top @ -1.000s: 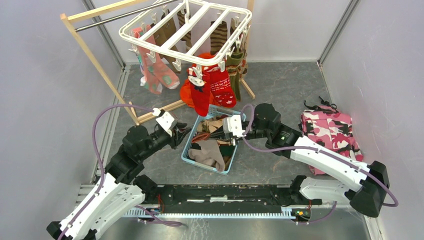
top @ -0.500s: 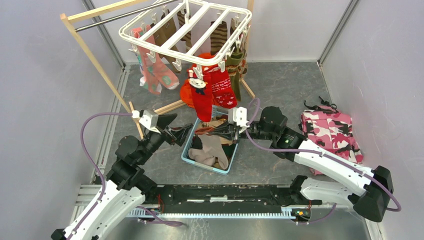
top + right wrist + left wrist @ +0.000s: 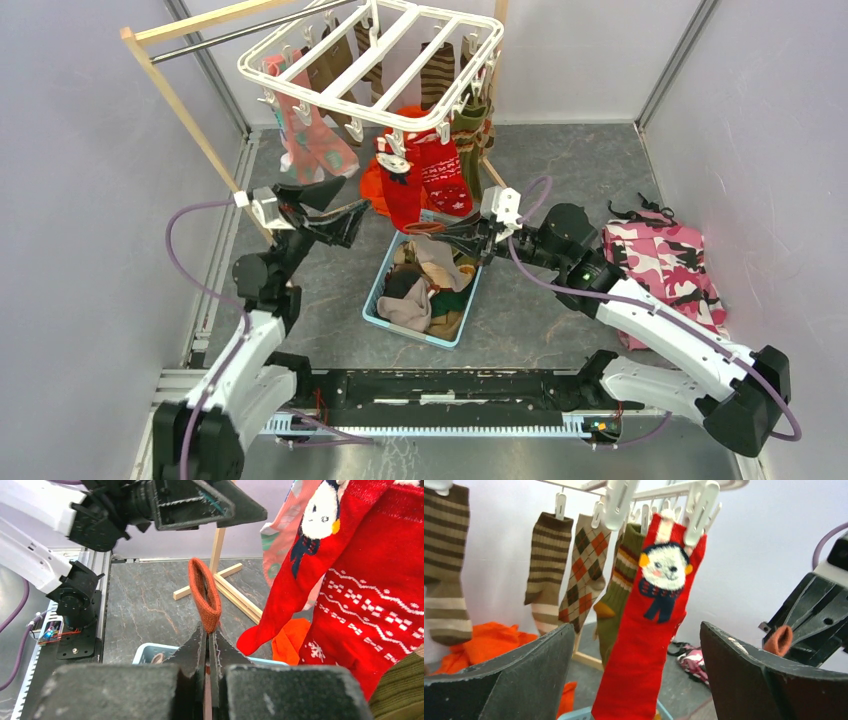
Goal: Clip the socks to the hanger
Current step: Open the clamp at the hanger.
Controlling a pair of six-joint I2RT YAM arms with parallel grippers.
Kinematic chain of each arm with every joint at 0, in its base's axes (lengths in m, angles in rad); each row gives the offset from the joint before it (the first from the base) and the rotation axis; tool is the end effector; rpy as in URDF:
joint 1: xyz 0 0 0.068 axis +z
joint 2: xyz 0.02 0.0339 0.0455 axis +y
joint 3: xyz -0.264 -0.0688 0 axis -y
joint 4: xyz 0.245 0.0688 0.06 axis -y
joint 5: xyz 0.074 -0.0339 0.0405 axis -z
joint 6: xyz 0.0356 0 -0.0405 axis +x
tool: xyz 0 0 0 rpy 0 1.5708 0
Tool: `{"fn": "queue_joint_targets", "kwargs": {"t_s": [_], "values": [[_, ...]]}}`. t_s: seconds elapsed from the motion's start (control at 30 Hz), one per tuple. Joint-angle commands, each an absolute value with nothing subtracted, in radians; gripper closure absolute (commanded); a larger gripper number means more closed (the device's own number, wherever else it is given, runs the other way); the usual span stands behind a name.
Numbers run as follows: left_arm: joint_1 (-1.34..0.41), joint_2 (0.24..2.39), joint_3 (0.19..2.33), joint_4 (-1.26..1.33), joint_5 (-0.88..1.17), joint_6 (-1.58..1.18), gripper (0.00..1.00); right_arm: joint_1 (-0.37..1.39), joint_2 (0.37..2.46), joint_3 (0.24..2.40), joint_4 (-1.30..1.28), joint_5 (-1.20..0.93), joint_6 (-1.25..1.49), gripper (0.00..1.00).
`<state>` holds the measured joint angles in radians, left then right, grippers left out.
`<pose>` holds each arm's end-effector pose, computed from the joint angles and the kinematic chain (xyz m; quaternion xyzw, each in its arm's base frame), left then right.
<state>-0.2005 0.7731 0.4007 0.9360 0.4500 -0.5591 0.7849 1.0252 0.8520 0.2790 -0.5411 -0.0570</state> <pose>0.1642 -0.0492 0.3213 0.1084 0.4977 -0.4165 0.7530 0.1558 0.1816 0.3671 -0.4447 0.5070 0.4221 0.6059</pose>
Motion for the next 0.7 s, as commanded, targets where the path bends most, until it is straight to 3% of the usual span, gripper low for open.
{"fn": "queue_joint_targets", "kwargs": {"t_s": [0.0, 0.1, 0.67], "values": [[-0.067, 0.954, 0.471, 1.518, 0.691, -0.919, 0.00, 0.773, 1.005, 0.856, 0.326, -0.570, -0.040, 1.00], [-0.003, 1.115, 0.554, 1.734, 0.778, -1.135, 0.00, 0.769, 1.008, 0.857, 0.332, -0.584, -0.043, 1.00], [0.068, 1.357, 0.877, 1.738, 0.920, -1.238, 0.00, 0.766, 1.048, 0.879, 0.356, -0.634, -0.034, 1.00]]}}
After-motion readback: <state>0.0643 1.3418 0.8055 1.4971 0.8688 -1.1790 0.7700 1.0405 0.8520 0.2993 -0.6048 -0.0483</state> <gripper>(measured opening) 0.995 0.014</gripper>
